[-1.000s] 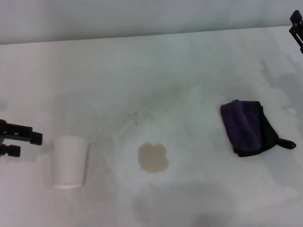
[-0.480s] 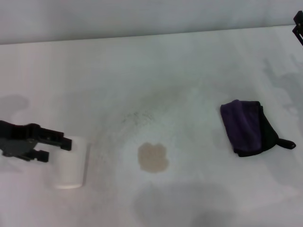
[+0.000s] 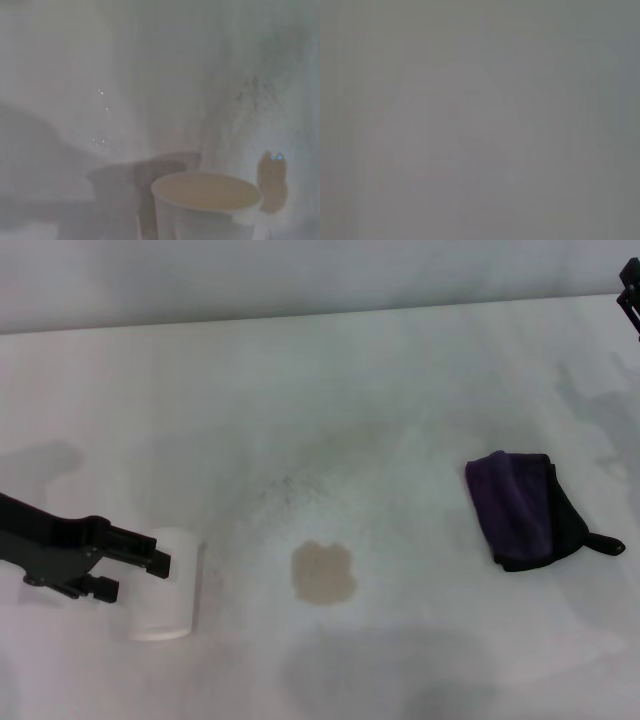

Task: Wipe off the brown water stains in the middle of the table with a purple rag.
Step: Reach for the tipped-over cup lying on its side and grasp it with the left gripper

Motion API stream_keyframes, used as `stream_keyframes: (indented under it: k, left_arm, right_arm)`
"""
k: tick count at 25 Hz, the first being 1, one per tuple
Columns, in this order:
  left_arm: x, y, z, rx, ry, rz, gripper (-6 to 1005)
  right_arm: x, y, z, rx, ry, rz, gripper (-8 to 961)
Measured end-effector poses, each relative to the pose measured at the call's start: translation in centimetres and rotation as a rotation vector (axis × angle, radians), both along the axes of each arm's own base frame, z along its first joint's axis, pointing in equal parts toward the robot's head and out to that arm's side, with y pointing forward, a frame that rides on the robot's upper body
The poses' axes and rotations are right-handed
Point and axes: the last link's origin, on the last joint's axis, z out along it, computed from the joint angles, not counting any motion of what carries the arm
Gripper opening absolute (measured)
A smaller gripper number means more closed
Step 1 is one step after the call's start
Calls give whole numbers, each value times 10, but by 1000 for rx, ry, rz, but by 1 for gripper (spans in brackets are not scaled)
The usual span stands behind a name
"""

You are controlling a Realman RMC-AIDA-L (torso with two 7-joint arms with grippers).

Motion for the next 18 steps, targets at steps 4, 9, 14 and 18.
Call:
stream_keyframes:
  k: [4, 9, 14, 18]
  left_arm:
    - [-1, -1, -9, -6, -1, 9, 860]
    - [0, 0, -18, 5, 5, 8, 860]
    - [-3, 1, -22, 14, 13, 21, 862]
    - [-3, 3, -25, 31, 16, 27, 861]
  right_arm:
    - [0, 0, 0, -1, 11, 3, 842]
    - [0, -1, 0, 0, 15, 6, 842]
    - [1, -3, 0, -2, 28, 4, 842]
    - [1, -5, 1, -1, 36, 6, 842]
